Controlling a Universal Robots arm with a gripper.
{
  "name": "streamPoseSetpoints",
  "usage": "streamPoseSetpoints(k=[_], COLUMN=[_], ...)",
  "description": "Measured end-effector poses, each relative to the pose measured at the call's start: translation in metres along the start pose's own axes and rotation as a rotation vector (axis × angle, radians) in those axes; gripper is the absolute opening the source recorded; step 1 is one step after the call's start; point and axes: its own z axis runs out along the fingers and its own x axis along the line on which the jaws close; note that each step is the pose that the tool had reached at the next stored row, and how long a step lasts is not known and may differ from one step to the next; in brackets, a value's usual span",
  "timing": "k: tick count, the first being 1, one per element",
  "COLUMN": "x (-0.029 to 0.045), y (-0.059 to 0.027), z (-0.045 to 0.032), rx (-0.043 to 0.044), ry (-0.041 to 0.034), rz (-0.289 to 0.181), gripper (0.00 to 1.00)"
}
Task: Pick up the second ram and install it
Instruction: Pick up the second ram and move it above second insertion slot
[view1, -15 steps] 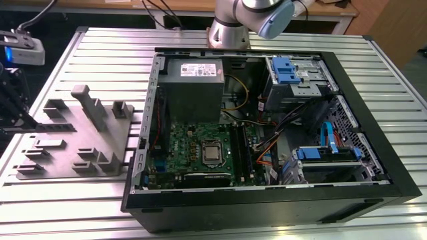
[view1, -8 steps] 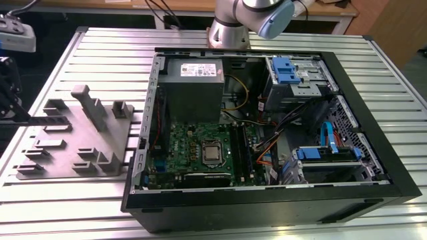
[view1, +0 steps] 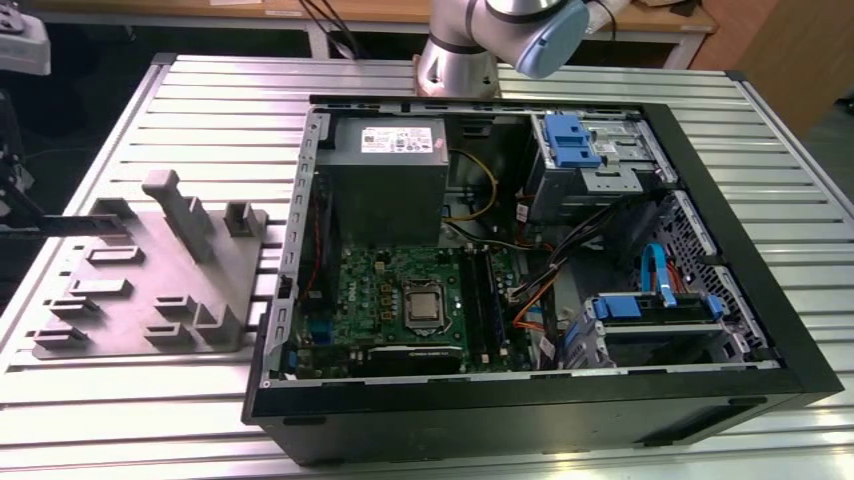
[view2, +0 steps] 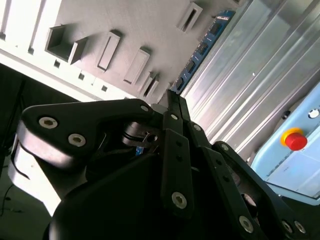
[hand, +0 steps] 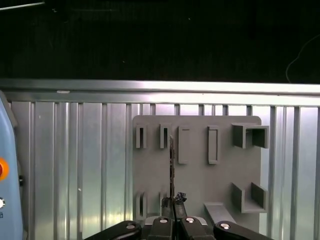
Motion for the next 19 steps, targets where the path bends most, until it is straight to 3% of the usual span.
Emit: streamPoseSetpoints(k=[19], x=[-0.0008], y=[-0.0015], z=[-0.0483], rx=[0.0001], ry=[-0.0001], rz=[0.000], gripper=[0.12])
